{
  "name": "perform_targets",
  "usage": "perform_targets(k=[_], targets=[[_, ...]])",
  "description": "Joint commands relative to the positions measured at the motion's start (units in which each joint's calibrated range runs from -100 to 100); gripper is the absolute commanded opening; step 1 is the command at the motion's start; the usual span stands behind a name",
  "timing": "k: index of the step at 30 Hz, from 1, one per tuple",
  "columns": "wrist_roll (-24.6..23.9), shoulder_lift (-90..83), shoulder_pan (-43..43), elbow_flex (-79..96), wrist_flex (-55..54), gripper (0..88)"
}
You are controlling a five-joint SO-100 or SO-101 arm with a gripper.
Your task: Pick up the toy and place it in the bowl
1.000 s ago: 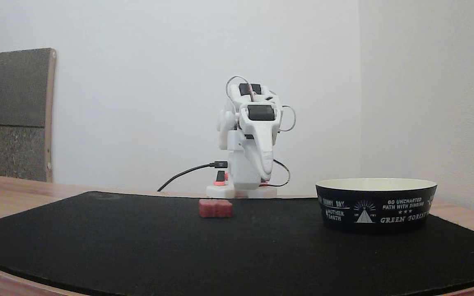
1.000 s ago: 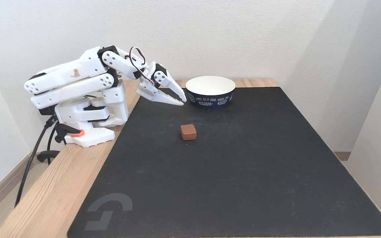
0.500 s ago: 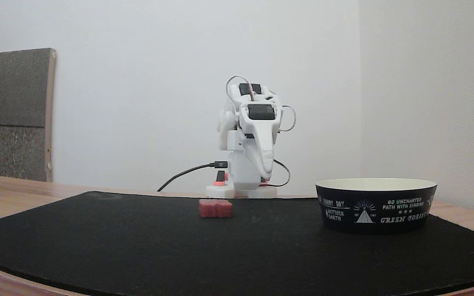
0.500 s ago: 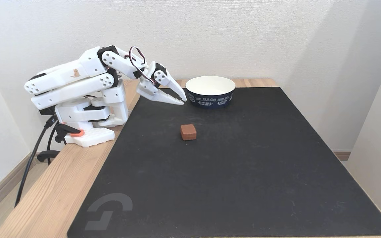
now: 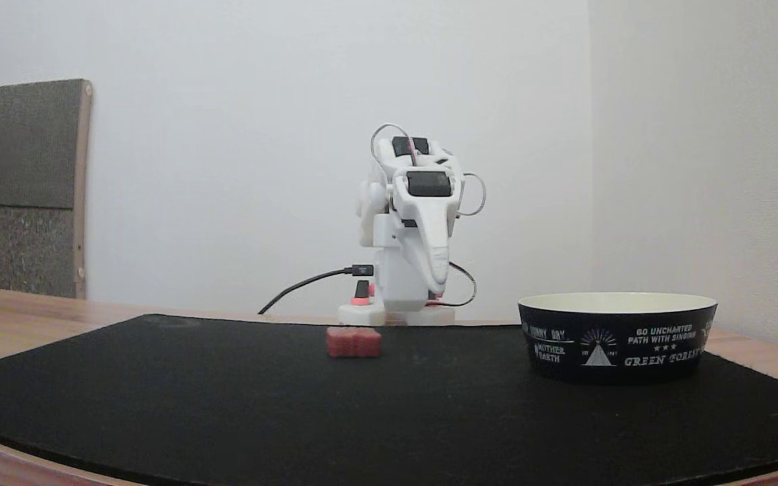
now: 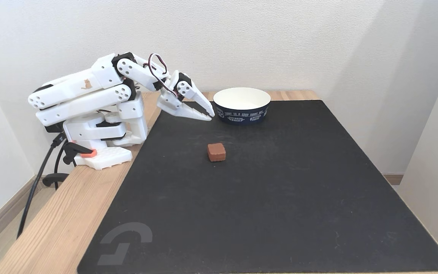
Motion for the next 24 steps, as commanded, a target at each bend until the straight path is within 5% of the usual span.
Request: perform_targets(k=[1,24], targets=[[-0.2,-0.6,0.1,0.8,0.5,3.1],[0.2,-0.6,0.0,0.8,0.5,4.1]])
